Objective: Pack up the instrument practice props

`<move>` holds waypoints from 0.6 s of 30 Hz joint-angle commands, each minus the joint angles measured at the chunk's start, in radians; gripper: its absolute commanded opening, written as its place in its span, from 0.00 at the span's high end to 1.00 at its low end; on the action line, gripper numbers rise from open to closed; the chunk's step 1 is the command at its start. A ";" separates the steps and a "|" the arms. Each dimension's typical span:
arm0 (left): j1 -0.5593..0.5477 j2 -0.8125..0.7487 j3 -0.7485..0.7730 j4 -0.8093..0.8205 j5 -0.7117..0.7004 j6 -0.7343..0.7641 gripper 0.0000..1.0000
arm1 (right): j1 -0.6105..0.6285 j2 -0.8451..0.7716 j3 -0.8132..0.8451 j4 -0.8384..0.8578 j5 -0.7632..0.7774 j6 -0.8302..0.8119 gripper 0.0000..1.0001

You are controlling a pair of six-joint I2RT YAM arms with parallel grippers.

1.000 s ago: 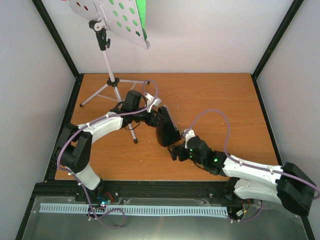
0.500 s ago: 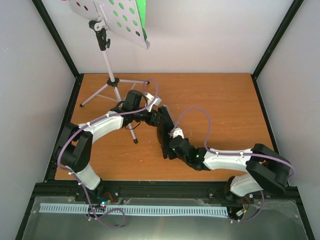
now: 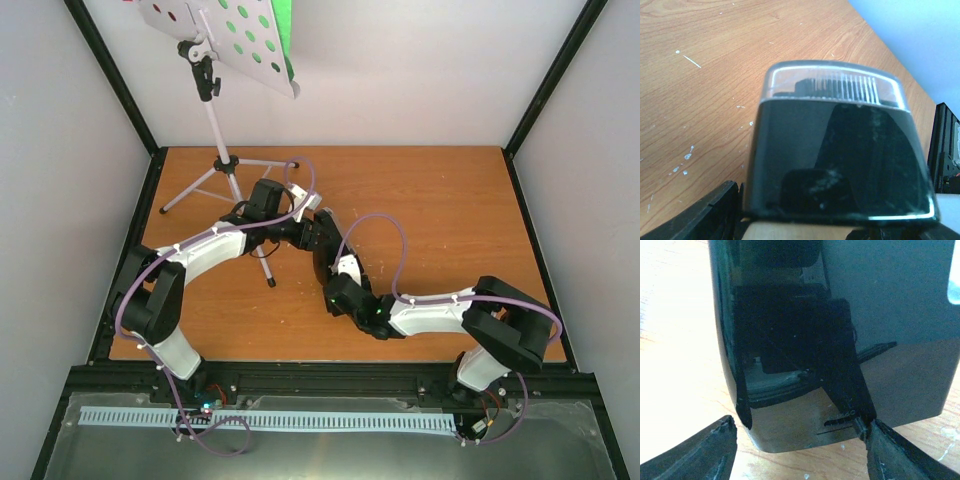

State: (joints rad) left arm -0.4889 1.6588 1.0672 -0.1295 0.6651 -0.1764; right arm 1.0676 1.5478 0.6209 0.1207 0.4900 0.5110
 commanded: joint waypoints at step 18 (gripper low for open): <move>0.004 0.043 0.017 -0.064 -0.012 -0.029 0.60 | 0.014 0.052 0.060 0.026 0.104 -0.024 0.43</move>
State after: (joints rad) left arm -0.4885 1.6676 1.0733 -0.1234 0.6582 -0.1814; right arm 1.0725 1.5780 0.6571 0.1230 0.5705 0.4934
